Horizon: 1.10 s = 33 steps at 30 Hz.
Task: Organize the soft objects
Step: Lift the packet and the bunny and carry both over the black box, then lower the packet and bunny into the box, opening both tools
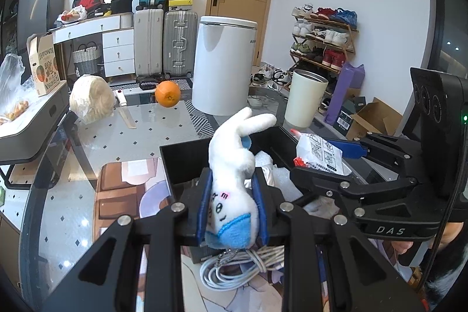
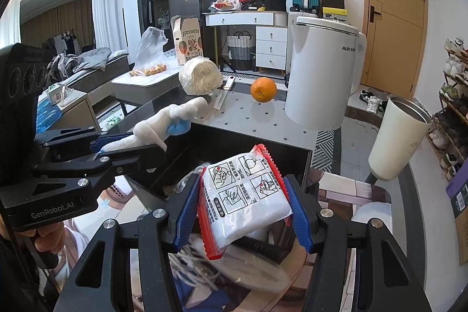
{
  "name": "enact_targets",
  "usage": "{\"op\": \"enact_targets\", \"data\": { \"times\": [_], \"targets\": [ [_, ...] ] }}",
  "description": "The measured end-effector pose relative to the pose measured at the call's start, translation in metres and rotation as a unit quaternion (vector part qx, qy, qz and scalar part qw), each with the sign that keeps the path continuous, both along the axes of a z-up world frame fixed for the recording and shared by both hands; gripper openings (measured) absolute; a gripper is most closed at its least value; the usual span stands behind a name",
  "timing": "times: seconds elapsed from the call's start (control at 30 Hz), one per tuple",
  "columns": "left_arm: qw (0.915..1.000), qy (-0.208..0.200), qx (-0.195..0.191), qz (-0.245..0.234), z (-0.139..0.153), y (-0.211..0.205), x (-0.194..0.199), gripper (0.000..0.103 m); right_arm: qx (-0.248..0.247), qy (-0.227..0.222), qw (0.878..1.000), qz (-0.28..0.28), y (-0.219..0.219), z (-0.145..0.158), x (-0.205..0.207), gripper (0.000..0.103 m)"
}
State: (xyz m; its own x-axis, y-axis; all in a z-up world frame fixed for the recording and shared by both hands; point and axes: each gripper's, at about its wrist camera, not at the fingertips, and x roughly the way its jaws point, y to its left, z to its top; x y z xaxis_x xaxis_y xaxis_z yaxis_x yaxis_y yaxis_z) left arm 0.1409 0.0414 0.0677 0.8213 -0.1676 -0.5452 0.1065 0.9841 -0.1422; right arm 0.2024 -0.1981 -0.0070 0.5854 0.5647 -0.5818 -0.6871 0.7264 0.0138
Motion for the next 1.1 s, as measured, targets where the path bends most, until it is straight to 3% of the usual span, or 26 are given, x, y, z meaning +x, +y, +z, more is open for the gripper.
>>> {"op": "enact_targets", "data": {
  "times": [0.57, 1.1],
  "targets": [
    [0.9995, 0.031, 0.006, 0.001, -0.014, 0.005, 0.036, 0.025, -0.033, 0.004, 0.999, 0.020, 0.020, -0.009, 0.034, 0.057],
    [0.9970, 0.065, 0.036, -0.018, -0.029, -0.003, 0.059, 0.027, -0.090, 0.020, 0.994, 0.055, 0.040, -0.024, 0.059, 0.057]
  ]
}}
